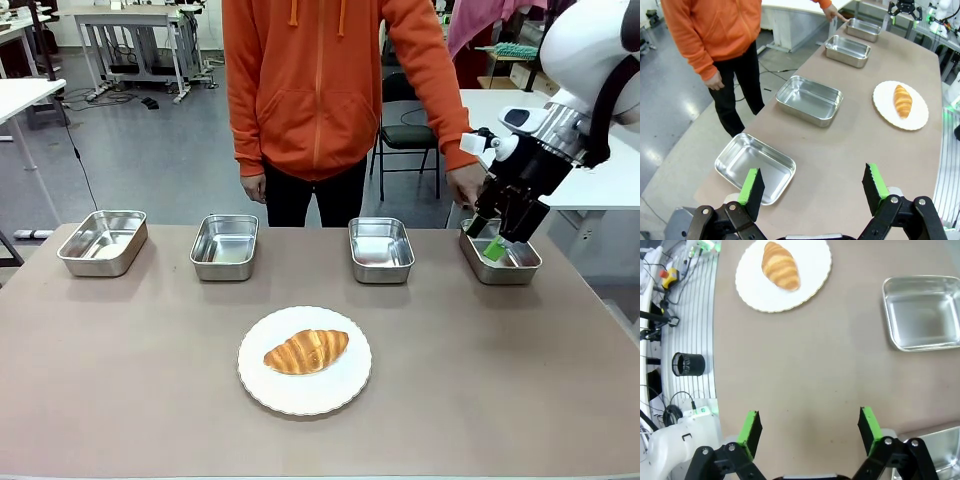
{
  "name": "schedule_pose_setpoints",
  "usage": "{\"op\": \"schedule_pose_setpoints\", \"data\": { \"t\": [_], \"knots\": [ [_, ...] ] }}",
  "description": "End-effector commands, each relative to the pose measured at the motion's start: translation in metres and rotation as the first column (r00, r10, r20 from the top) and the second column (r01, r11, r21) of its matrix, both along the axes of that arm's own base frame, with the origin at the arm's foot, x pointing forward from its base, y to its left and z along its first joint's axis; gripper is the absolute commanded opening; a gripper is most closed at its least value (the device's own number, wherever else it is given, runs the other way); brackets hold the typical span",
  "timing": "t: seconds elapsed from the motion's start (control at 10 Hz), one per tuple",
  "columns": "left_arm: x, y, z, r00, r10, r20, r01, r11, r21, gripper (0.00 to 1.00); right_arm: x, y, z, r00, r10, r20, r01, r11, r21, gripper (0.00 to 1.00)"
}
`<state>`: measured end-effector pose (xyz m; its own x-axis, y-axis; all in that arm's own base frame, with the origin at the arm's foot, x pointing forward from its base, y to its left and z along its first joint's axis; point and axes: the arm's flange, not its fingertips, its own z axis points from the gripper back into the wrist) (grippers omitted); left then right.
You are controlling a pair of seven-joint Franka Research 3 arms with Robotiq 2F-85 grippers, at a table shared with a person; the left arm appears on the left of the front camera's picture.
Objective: Place the bread in the container.
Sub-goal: Place the Butter Roll into the Airtight Container indicated by the human.
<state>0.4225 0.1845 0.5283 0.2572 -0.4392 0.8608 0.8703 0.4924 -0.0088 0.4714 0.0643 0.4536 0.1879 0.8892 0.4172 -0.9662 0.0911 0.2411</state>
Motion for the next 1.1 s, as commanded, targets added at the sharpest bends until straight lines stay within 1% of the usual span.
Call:
{"op": "schedule_pose_setpoints", "data": {
  "t": [0.0, 0.1, 0.2, 0.3, 0.4, 0.5, 0.6, 0.7, 1.0],
  "knots": [
    [-0.001, 0.001, 0.002, 1.000, -0.013, 0.015, 0.013, 1.000, -0.008, 1.00, 0.003, -0.002, 0.003, 1.000, -0.029, 0.009, 0.029, 1.000, -0.005, 1.00],
    [-0.001, 0.001, 0.002, 1.000, -0.013, 0.015, 0.013, 1.000, -0.008, 1.00, 0.003, -0.002, 0.003, 1.000, -0.029, 0.009, 0.029, 1.000, -0.005, 1.00],
    [-0.001, 0.001, 0.002, 1.000, -0.013, 0.015, 0.013, 1.000, -0.008, 1.00, 0.001, -0.002, 0.000, 1.000, -0.005, 0.003, 0.005, 1.000, 0.000, 1.00],
    [-0.001, 0.001, 0.002, 1.000, -0.013, 0.015, 0.013, 1.000, -0.008, 1.00, 0.008, 0.035, 0.012, 0.998, 0.055, 0.034, -0.052, 0.994, -0.092, 1.00],
    [-0.001, 0.001, 0.002, 1.000, -0.013, 0.015, 0.013, 1.000, -0.008, 1.00, 0.015, 0.070, 0.016, 0.992, 0.106, 0.062, -0.096, 0.984, -0.148, 1.00],
    [-0.001, 0.001, 0.002, 1.000, -0.013, 0.015, 0.013, 1.000, -0.008, 1.00, 0.020, 0.100, 0.014, 0.987, 0.138, 0.076, -0.123, 0.976, -0.179, 1.00],
    [-0.001, 0.001, 0.002, 1.000, -0.013, 0.015, 0.013, 1.000, -0.008, 1.00, 0.021, 0.131, 0.009, 0.984, 0.149, 0.095, -0.127, 0.971, -0.204, 1.00],
    [-0.001, 0.001, 0.002, 1.000, -0.013, 0.015, 0.013, 1.000, -0.008, 1.00, 0.017, 0.166, -0.002, 0.977, 0.181, 0.109, -0.150, 0.958, -0.244, 1.00],
    [-0.001, 0.001, 0.002, 1.000, -0.013, 0.015, 0.013, 1.000, -0.008, 1.00, -0.012, 0.246, -0.038, 0.956, 0.240, 0.171, -0.167, 0.919, -0.356, 1.00]
  ]
}}
